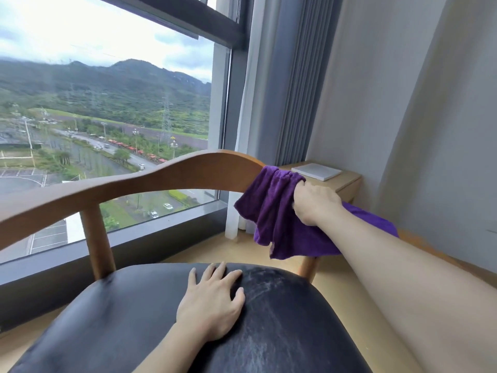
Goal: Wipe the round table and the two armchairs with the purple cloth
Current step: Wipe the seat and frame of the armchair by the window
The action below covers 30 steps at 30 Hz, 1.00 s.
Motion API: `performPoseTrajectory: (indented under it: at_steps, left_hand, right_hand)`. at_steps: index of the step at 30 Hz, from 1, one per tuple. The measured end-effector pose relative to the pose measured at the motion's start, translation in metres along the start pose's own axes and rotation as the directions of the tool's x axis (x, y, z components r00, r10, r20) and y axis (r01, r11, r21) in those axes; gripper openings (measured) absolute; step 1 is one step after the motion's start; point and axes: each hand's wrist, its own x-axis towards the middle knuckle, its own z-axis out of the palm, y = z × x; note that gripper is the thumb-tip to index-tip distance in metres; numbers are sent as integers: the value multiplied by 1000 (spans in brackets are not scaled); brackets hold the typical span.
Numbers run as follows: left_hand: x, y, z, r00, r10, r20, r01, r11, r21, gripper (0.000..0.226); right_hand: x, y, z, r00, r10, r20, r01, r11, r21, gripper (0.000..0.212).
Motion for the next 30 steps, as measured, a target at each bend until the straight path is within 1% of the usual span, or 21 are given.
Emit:
performPoseTrajectory:
  at_steps: [2, 4, 6, 8, 9, 11, 13, 16, 17, 19, 21, 23, 25, 26, 27, 28, 29, 30]
  left_hand:
    - [2, -3, 1, 1000, 1, -7, -1, 1000, -5, 59]
    - [3, -3, 3, 1000, -2, -15, 2, 1000, -1, 61]
    - [2, -3, 3, 1000, -9, -20, 9, 1000, 8, 60]
    - [2, -2, 3, 1000, -11, -26, 11, 1000, -3, 57]
    - [1, -1, 2, 1000, -11, -28, 10, 1000, -10, 55]
    - [3, -1, 2, 999, -9, -32, 8, 1000, -19, 56]
    - [5, -2, 2, 999, -8, -39, 8, 1000, -20, 58]
    - [4, -3, 1, 999, -6, -41, 5, 1000, -25, 59]
    - [3, -2, 1, 999, -3, -46, 1, 1000, -30, 59]
    - [2, -2, 1, 998, -1, -61, -1, 999, -34, 57]
    - [2, -3, 1, 998, -5, -65, 2, 999, -47, 58]
    - [1, -4, 2, 998, -8, -57, 4, 998, -55, 61]
    - [0, -5, 2, 999, -11, -48, 9, 999, -48, 62]
    - [1, -4, 1, 999, -17, -42, 14, 996, -85, 60]
    - [1, -3, -3, 999, -25, -38, 18, 985, -169, 56]
    - [2, -2, -11, 998, -54, -32, 41, 948, -315, 47]
    - [1, -4, -21, 995, -99, -5, 84, 870, -486, 37]
    - [-2, -6, -31, 989, -140, 43, 137, 776, -615, 32]
  right_hand:
    - [8, -15, 3, 999, 33, -31, -31, 997, 77, 41]
    - [18, -29, 8, 996, 54, -64, -39, 977, 209, 44]
    - [31, -45, 9, 991, 38, -126, 3, 950, 313, 45]
    - [48, -61, 4, 981, -20, -191, 90, 927, 364, 45]
    - [57, -71, -1, 975, -58, -215, 136, 921, 366, 43]
    - [74, -96, -15, 957, -156, -243, 228, 925, 303, 42]
    - [85, -130, -30, 928, -284, -241, 334, 921, 201, 49]
    - [83, -178, -38, 865, -446, -230, 476, 875, 93, 62]
    - [81, -187, -36, 846, -475, -242, 503, 861, 69, 64]
    - [82, -181, -33, 824, -495, -274, 526, 849, 51, 68]
    - [87, -154, -31, 845, -446, -294, 491, 865, 100, 68]
    - [90, -122, -23, 891, -351, -287, 416, 885, 209, 65]
    - [84, -98, -10, 921, -267, -285, 346, 895, 281, 62]
    - [79, -89, -3, 931, -228, -284, 313, 898, 308, 61]
    - [74, -82, 2, 939, -194, -284, 285, 901, 327, 62]
    - [69, -76, 7, 945, -170, -279, 262, 904, 338, 64]
    - [65, -70, 9, 951, -156, -267, 245, 907, 343, 67]
    - [60, -65, 12, 956, -147, -254, 231, 912, 339, 71]
